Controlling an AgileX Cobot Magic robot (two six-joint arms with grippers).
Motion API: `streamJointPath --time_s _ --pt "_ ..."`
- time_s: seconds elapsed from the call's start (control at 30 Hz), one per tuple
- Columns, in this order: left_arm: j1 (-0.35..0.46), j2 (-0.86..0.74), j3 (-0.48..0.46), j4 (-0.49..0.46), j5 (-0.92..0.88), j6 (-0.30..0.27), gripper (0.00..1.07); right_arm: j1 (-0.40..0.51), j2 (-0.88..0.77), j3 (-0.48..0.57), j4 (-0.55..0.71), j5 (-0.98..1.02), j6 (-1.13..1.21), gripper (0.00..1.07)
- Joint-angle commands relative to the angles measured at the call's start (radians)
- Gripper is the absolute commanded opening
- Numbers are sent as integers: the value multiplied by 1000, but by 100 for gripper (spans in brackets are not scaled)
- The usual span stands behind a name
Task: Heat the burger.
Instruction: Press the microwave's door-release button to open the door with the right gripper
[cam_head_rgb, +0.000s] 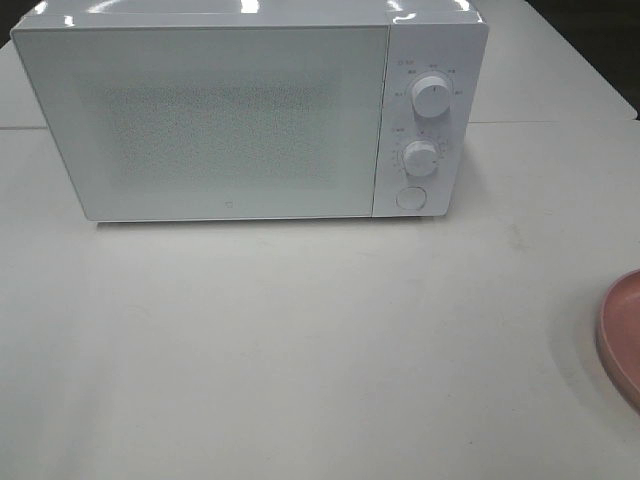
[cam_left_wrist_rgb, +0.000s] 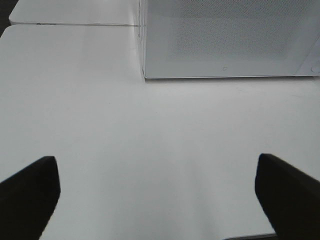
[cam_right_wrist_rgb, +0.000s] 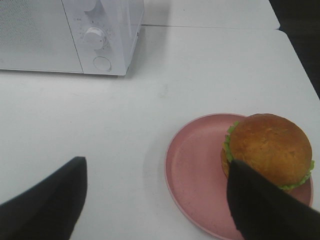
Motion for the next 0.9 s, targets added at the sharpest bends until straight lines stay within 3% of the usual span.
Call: streamJointPath --time_s 0.03,0.67,0.9 --pt "0 -17 -1 -2 0 -5 98 -1 -26 3 2 -5 -6 75" --pt "0 -17 -1 -2 0 -5 98 -1 -23 -11 2 -12 -6 75" --pt "0 -17 -1 -2 0 -5 98 -1 76 -43 2 -46 6 75"
